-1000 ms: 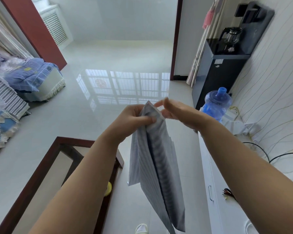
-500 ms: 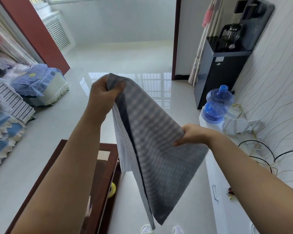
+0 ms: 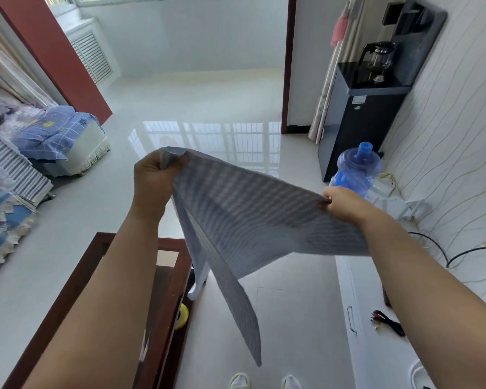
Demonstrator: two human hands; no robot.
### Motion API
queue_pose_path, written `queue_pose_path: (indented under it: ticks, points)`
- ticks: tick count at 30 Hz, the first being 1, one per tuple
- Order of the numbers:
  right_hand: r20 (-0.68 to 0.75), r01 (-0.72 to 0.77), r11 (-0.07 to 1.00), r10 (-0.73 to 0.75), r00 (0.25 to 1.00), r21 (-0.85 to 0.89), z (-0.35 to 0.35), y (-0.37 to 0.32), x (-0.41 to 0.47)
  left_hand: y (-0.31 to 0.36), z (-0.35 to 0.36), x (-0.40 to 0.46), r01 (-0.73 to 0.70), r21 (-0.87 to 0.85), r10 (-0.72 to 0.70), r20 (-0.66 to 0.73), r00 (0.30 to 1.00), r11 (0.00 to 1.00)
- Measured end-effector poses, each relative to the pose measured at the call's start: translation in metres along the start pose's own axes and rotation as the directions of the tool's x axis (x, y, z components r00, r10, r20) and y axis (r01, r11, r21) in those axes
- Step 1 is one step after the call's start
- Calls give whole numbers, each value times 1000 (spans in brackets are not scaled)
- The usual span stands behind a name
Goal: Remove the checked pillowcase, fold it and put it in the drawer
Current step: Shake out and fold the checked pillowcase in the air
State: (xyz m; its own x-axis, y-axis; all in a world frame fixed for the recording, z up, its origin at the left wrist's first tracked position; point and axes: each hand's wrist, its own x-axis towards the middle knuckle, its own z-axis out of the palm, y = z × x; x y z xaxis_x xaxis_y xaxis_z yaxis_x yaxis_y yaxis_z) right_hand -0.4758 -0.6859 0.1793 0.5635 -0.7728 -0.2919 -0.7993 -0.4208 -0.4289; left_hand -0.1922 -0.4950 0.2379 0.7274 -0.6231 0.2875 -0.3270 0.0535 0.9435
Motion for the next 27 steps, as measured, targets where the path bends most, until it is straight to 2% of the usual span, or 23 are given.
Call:
queue_pose_path:
  ticks: [4,8,12,20,22,23,24,25,26,27]
  points:
    - [-262,-35,999,41,964,29,-1,2,2,-2,-5,1,2,-11,-1,40,999,1000]
    - [-339,-10,998,-11,941,-59,-14,-14,5,-16,-23,6,115,-2,-115,22,993,993]
    - [-208,80,979,-119,971,-188,-32,-27,3,-38,-32,2,218,-23,-219,-45,975,976]
    - [119,112,977,-92,989,-182,-46,-36,-4,-66,-21,8,267,-16,-265,-193,945,964]
    - [194,142,971,-104,975,-192,-41,-41,-9,-65,-18,12,239,139,-190,-295,936,961]
    - [222,161,966,-115,968,-201,-38,-44,-12,-62,-14,13,163,293,-66,-313,947,942]
    - [245,178,962,-125,961,-207,-35,-48,-14,-57,-8,12,11,448,114,-251,961,894]
    - [265,197,956,-135,955,-220,-31,-54,-18,-49,2,9,-188,550,271,-71,960,814]
    - [283,220,946,-149,948,-240,-27,-60,-20,-38,17,0,-367,581,326,179,928,726]
    - [301,248,932,-165,939,-264,-22,-68,-23,-26,34,-12,-496,564,274,434,858,660]
